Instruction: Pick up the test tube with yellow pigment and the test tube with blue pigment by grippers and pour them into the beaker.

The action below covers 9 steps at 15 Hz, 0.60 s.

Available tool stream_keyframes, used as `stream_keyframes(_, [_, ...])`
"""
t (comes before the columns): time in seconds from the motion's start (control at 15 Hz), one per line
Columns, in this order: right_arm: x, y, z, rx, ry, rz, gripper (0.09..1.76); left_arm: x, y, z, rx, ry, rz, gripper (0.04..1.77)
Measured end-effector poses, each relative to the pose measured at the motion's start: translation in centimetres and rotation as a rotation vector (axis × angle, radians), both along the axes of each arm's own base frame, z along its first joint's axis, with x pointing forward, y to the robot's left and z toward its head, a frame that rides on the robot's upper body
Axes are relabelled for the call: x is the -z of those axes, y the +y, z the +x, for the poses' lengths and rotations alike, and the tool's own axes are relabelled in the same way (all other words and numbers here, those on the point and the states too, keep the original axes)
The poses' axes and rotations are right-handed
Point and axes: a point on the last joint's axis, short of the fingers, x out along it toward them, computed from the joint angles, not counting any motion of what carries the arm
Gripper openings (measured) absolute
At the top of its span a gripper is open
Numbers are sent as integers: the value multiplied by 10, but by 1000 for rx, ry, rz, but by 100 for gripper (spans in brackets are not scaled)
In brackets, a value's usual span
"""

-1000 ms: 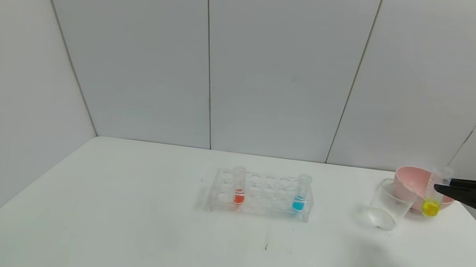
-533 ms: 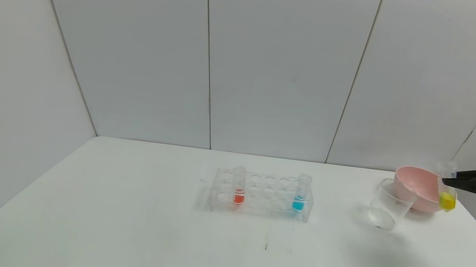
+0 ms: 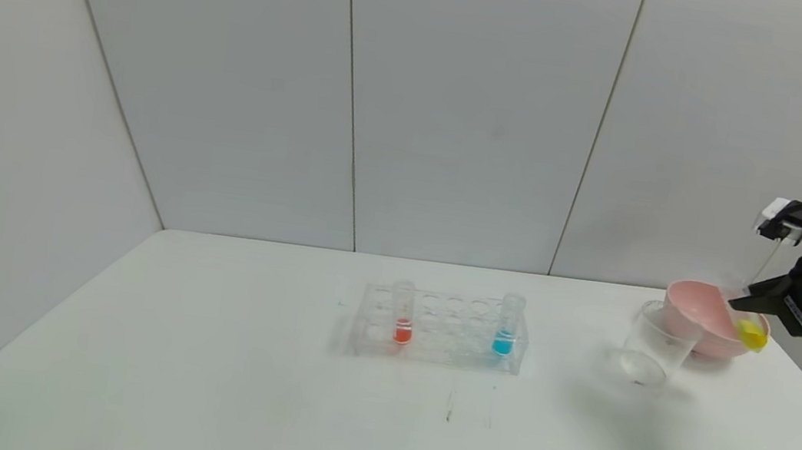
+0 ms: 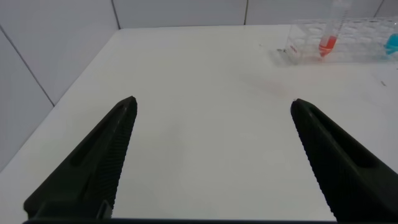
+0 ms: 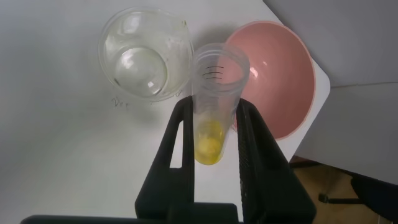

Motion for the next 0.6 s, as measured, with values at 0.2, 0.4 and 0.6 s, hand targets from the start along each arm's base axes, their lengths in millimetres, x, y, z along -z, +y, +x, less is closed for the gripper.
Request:
stream_keyframes(0.2, [-7,4,6,-21,18,-59,47,0,0,0,0,0,0,176])
stream_keyframes(0.4, [-16,5,10,-42,35,-134,47,0,0,0,0,0,0,176])
stream_keyframes(0.6, [-21,7,13,-82,69,-217,47,0,0,0,0,0,1,176])
